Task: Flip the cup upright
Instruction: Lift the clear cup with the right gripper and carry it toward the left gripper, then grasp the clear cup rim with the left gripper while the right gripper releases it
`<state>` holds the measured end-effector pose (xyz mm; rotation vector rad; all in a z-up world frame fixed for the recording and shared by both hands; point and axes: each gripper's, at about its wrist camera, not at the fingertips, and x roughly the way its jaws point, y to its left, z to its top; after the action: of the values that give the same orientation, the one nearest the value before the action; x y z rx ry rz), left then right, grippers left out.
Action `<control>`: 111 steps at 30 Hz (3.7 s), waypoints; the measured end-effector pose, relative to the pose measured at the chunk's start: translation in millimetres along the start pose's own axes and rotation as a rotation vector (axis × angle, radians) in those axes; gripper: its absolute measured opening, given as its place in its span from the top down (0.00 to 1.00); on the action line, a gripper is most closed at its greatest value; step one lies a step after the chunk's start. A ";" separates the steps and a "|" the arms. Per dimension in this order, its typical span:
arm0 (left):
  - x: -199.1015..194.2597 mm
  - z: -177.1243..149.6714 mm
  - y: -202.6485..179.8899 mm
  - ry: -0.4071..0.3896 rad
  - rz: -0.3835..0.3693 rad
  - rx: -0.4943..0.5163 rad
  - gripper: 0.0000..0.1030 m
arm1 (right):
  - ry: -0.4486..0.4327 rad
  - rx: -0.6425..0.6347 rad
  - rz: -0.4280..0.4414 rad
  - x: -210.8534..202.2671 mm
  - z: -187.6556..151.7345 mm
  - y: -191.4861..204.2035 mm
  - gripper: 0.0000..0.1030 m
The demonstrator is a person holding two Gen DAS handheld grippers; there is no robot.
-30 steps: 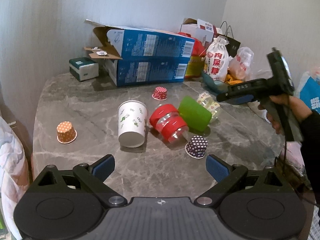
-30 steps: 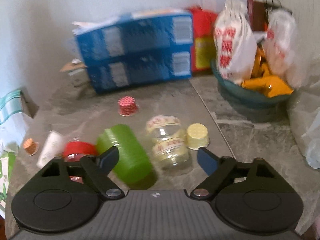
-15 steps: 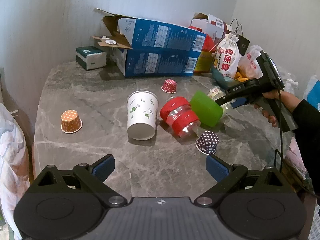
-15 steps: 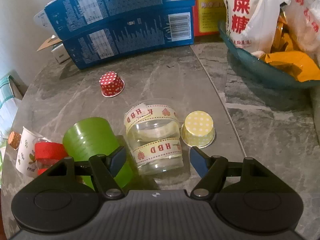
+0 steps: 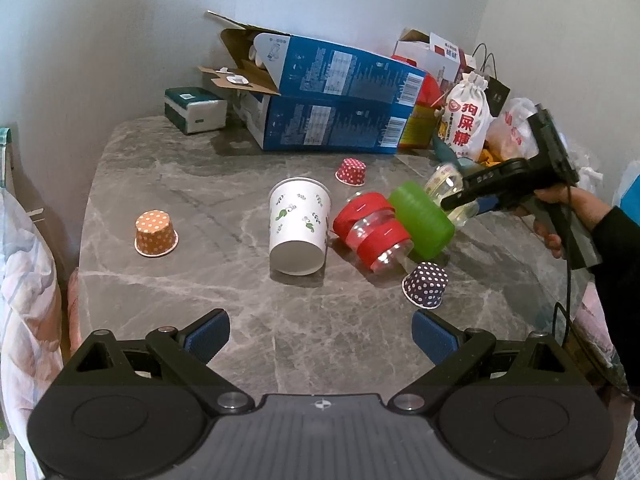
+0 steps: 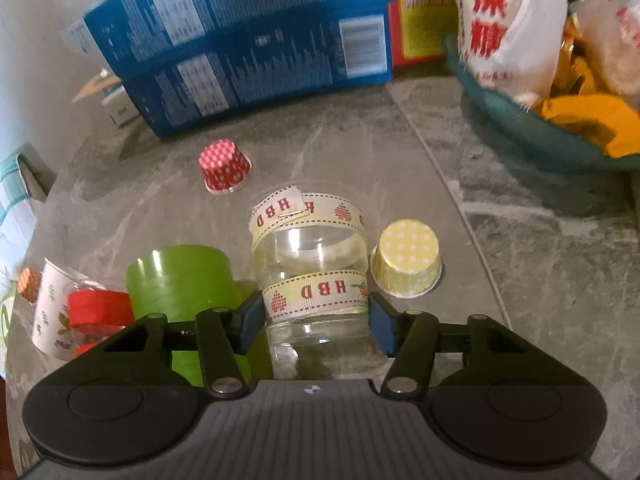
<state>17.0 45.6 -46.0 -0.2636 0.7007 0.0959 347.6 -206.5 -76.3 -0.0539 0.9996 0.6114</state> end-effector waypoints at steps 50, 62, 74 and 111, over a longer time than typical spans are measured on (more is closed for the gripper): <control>1.9 -25.2 32.5 0.117 -0.029 -0.067 0.03 | 0.073 0.187 0.224 -61.4 -190.2 148.0 0.42; 47.7 -10.8 3.1 0.319 -0.231 -0.226 0.07 | 0.043 0.147 0.235 -64.9 -200.5 145.5 0.29; 85.3 -15.6 -21.7 0.408 -0.178 -0.310 0.19 | 0.031 0.136 0.273 -65.8 -204.7 141.8 0.29; -22.9 -15.0 -32.1 -0.286 -0.178 0.106 0.28 | -0.317 0.277 0.294 -135.1 -232.2 96.0 0.04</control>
<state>-4.1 10.6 -35.5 -0.2046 0.3943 -0.0723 67.6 -261.2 -74.7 0.4295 0.7790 0.7176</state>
